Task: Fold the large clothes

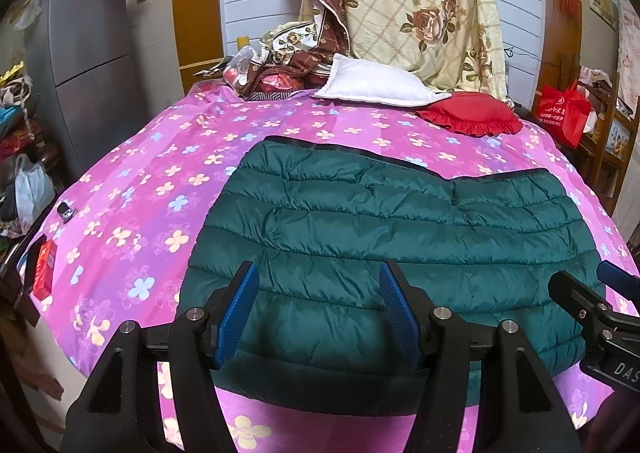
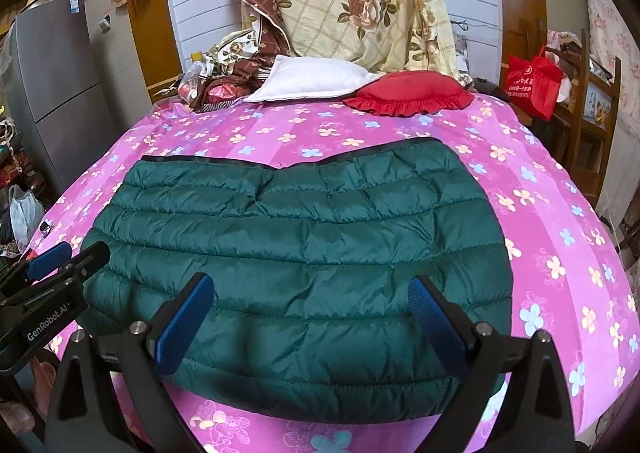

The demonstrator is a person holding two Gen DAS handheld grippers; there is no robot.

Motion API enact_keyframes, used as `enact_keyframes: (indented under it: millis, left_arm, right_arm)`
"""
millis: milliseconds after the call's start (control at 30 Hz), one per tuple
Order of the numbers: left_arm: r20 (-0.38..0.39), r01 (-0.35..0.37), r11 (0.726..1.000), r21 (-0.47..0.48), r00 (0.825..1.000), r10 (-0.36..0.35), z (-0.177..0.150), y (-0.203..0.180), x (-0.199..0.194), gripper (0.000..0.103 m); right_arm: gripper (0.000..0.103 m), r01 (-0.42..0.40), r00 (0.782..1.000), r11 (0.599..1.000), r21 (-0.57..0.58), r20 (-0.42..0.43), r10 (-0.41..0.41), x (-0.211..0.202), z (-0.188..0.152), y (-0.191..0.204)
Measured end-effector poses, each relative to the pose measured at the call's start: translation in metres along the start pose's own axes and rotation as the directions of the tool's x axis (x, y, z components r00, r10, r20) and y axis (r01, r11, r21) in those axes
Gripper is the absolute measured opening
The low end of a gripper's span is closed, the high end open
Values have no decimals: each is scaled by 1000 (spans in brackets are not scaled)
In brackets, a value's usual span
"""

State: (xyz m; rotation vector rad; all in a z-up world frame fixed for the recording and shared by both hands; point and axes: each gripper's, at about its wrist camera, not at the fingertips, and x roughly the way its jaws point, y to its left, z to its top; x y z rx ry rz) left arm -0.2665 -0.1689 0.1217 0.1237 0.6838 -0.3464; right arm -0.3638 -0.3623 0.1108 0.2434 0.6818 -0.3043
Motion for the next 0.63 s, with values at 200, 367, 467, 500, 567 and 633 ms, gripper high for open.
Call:
enact_keyframes:
  millis: [200,367,467,500,567,633]
  left_arm:
    - [-3,1,1000,-5,1000,-1,-1,0,1,44]
    - [-15,12,1000,-20,1000,-13,-2,2,5,44]
    - [-15,20,1000,-21,1000,-20,-3,2,7,44]
    - [-13,21,1000,-20,1000,-21,-3,3,7,44]
    - [-11,28,999,-22,1000,-28,-4,3,8,44]
    - [-19,38,999,-29,999,-38,-3,5,10,44]
  right_arm:
    - [100,-2,1000,1000,-1,-5,2,2,0,1]
    - [100,-5,1000,1000,4,-12,5,4,-1,1]
    - [100,-7,1000,1000,4,-16,7,6,-1,1]
    - [100,-8,1000,1000,4,-18,8,6,-1,1]
    - [100,-10,1000,1000,4,-22,10,8,-2,1]
    - [100,-10,1000,1000,3,-26,10,10,-2,2]
